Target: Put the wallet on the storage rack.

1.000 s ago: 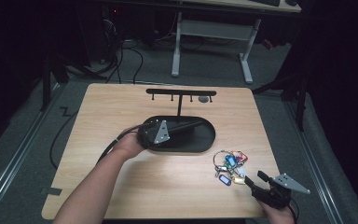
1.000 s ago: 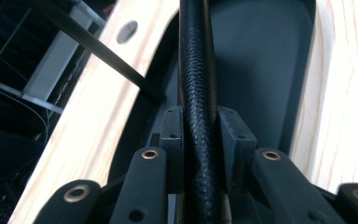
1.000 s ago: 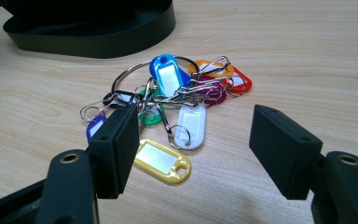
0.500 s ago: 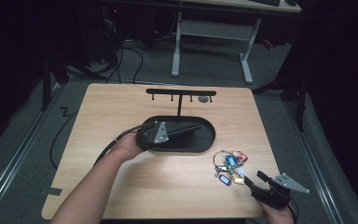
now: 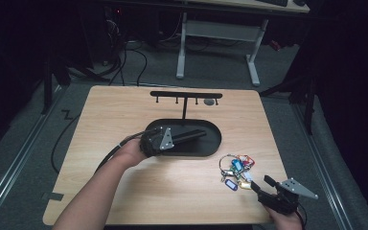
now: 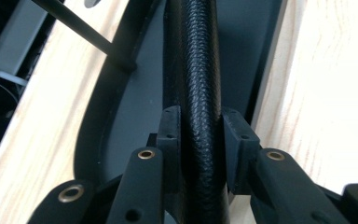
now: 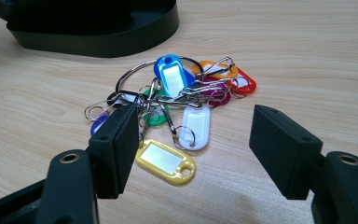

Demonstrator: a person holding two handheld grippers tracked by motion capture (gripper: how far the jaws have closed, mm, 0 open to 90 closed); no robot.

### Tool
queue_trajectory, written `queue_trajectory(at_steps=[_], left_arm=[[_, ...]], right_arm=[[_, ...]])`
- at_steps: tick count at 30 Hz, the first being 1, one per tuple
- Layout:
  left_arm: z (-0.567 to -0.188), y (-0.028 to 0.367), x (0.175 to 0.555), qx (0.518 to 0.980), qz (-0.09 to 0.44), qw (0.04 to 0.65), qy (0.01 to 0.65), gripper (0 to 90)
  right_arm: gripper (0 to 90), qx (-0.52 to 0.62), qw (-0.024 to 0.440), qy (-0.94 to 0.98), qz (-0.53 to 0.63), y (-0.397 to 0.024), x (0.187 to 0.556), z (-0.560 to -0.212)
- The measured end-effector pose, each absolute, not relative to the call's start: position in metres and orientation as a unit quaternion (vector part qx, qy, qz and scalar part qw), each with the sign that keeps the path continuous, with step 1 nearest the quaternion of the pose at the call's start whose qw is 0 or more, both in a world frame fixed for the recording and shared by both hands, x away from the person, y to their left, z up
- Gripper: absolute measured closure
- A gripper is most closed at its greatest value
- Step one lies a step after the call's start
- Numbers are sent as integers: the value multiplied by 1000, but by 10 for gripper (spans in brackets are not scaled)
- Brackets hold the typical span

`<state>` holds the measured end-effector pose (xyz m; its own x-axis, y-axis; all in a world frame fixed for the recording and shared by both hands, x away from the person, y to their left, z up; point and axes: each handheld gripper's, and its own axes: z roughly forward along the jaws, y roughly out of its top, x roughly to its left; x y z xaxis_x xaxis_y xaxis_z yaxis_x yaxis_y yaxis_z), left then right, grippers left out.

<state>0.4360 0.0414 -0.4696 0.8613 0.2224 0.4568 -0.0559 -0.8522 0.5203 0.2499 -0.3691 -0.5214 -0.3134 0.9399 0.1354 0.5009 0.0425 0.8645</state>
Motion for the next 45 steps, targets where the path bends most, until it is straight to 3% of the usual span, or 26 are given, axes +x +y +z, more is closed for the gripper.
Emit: queue_trajectory(at_steps=[5,14,22,45], left_arm=[[-475,35,440,925,277,256,45,713],[-479,27,451,931,261,242,76,634],[-477,33,450,931,240,258,97,502],[-472,55,412,904,239,328,137,478]], right_arm=[[335,529,247,681,443,-368,251,-522],[335,532,244,679,443,-370,251,-523],[335,531,244,681,442,-369,251,-523],[336,527,243,686,439,-365,252,-523]])
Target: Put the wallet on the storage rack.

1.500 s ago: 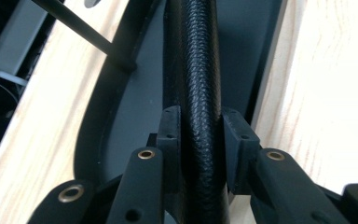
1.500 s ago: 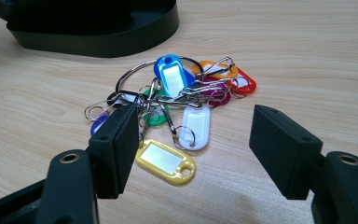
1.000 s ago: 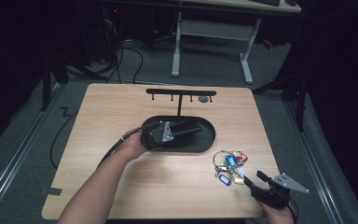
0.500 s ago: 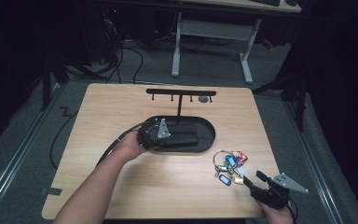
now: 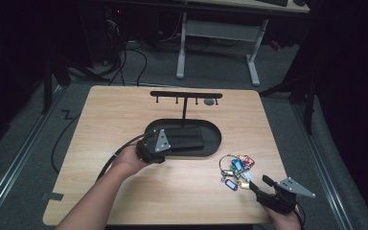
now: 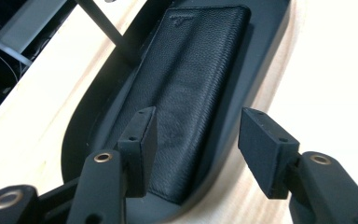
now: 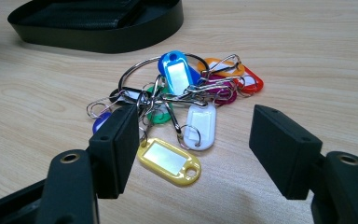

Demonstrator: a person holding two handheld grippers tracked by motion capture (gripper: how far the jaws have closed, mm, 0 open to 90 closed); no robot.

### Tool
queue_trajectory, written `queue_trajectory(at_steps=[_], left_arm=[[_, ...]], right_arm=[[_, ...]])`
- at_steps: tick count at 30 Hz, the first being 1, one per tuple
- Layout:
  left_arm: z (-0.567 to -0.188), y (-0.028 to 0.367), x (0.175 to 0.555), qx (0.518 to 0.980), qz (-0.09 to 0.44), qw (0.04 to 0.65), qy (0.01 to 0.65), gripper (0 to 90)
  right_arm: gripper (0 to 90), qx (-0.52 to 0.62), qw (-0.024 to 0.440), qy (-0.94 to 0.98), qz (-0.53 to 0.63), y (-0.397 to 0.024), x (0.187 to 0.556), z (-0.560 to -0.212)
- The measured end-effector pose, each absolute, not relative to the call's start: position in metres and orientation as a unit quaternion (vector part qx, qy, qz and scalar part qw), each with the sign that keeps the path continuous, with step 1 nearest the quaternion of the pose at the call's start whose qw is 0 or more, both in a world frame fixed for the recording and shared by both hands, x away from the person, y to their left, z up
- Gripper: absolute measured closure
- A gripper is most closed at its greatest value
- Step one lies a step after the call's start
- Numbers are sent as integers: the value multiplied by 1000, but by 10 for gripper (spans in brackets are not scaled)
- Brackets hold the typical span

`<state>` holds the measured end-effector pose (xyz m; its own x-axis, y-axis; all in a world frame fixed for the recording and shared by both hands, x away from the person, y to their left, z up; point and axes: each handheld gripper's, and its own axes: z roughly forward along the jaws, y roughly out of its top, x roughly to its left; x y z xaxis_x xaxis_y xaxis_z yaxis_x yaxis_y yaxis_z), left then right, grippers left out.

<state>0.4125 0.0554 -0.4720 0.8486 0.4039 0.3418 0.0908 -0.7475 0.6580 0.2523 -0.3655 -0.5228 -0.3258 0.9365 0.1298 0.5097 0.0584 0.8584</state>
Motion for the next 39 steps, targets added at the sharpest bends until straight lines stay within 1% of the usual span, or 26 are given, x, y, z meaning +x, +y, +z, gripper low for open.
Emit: queue_trajectory(at_steps=[9,16,21,25,26,27,29,32,33,39], left_arm=[[-485,86,385,878,220,381,188,478],[-496,111,365,868,209,398,211,476],[-498,129,353,854,190,418,244,479],[-498,143,337,843,172,427,277,444],[-501,148,328,839,170,431,287,428],[-501,148,328,839,170,431,287,410],[-505,155,317,828,169,440,304,396],[-511,169,304,804,140,466,343,375],[-511,170,301,803,144,464,345,354],[-512,175,302,806,173,456,336,318]], right_arm=[[336,522,244,690,438,-364,253,-523],[336,523,242,691,437,-363,253,-523],[336,522,242,691,436,-362,253,-523],[336,520,243,693,437,-363,253,-523],[336,520,243,693,437,-363,253,-522],[336,520,243,693,437,-363,253,-522],[336,517,242,695,437,-362,253,-522],[337,516,240,696,437,-362,252,-522],[338,514,242,697,437,-362,253,-522],[337,512,238,704,431,-356,254,-521]])
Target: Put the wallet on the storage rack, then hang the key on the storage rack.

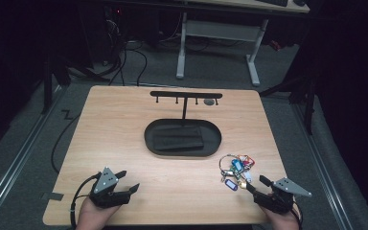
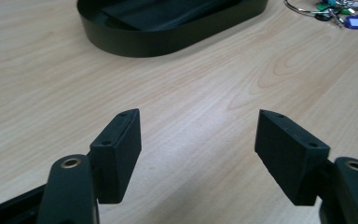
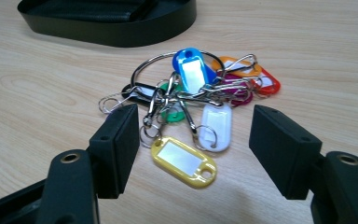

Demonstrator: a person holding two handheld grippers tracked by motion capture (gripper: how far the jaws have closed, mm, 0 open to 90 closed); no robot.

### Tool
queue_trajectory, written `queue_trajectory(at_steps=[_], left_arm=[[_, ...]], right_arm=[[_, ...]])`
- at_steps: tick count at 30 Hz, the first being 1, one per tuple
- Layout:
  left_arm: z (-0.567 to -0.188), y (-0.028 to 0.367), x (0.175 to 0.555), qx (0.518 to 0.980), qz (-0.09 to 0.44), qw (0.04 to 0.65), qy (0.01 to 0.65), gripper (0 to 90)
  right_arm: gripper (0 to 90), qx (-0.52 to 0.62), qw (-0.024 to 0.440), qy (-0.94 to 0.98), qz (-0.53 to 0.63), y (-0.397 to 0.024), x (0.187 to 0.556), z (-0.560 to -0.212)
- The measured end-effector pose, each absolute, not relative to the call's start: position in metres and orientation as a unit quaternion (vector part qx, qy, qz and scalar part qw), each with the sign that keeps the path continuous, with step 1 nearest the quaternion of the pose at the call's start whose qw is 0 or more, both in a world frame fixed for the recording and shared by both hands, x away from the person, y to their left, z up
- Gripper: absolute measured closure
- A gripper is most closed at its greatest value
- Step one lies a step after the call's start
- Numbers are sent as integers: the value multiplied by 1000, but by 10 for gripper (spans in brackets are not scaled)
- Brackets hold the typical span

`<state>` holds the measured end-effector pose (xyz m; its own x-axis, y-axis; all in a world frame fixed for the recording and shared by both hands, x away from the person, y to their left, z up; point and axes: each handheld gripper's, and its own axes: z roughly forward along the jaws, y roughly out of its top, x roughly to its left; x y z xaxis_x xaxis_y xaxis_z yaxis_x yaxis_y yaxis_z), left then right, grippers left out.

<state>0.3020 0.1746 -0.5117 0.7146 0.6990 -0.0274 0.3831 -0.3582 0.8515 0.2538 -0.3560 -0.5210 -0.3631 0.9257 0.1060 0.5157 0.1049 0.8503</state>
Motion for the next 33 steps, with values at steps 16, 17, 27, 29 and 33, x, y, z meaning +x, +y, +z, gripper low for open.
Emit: queue_trajectory(at_steps=[16,17,27,29,33], left_arm=[[-514,176,307,822,172,446,309,296],[-513,176,307,822,171,448,308,295],[-514,177,308,818,163,457,310,289],[-514,177,308,818,158,459,309,288],[-514,175,307,821,158,458,301,289]], right_arm=[[299,485,199,791,316,-308,278,-499],[295,485,194,796,307,-306,280,-497],[280,460,171,835,250,-290,302,-478],[290,452,166,844,236,-287,305,-475],[323,438,145,866,195,-279,312,-470]])
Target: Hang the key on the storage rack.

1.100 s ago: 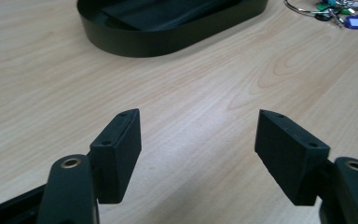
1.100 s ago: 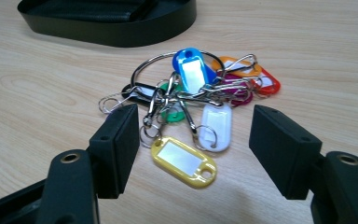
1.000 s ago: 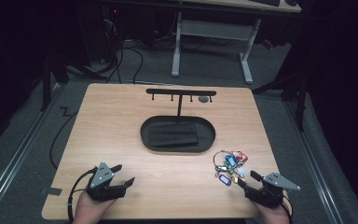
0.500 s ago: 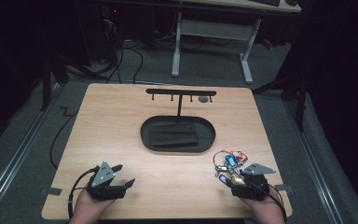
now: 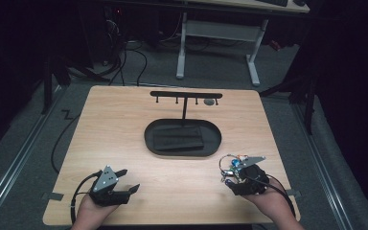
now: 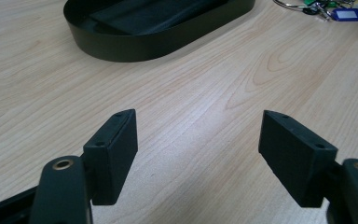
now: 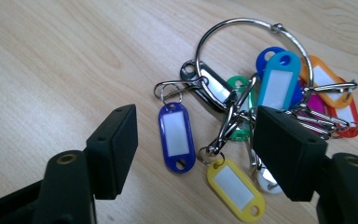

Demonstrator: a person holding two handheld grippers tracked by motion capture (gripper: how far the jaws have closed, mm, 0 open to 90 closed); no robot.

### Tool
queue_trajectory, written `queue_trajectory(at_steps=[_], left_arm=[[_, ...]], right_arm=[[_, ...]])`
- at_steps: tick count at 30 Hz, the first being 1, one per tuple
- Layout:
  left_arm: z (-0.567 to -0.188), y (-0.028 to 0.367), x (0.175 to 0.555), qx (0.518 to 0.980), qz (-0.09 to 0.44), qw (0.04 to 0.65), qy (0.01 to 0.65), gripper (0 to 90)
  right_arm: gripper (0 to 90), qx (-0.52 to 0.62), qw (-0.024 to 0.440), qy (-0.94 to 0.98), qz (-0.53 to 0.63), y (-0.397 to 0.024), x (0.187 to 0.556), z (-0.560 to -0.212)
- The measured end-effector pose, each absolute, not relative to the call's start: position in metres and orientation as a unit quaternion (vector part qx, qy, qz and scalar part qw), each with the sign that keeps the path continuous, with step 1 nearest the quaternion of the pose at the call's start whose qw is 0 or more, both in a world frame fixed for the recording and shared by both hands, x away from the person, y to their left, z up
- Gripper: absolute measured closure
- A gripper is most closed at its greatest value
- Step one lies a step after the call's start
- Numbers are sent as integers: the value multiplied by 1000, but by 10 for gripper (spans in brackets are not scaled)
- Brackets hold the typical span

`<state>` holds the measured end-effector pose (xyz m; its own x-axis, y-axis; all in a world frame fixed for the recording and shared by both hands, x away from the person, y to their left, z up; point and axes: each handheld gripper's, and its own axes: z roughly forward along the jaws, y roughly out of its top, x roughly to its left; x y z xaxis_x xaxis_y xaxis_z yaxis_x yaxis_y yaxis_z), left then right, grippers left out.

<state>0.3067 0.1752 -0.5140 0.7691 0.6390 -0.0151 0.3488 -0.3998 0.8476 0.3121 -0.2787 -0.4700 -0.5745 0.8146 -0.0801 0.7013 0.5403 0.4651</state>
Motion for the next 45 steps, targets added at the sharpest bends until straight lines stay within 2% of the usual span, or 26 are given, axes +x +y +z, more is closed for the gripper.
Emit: queue_trajectory(at_steps=[7,12,32,37,45], left_arm=[[-515,169,307,831,156,450,287,289],[-514,171,306,830,155,453,286,289],[-515,172,301,836,152,454,269,296],[-515,171,300,842,152,449,257,299],[-516,167,297,847,156,446,243,304]], right_arm=[[382,421,111,887,151,-264,328,-466],[459,417,71,898,124,-251,348,-468],[605,419,30,906,54,-228,408,-481],[624,423,13,905,40,-226,414,-486],[676,426,12,904,13,-221,417,-488]])
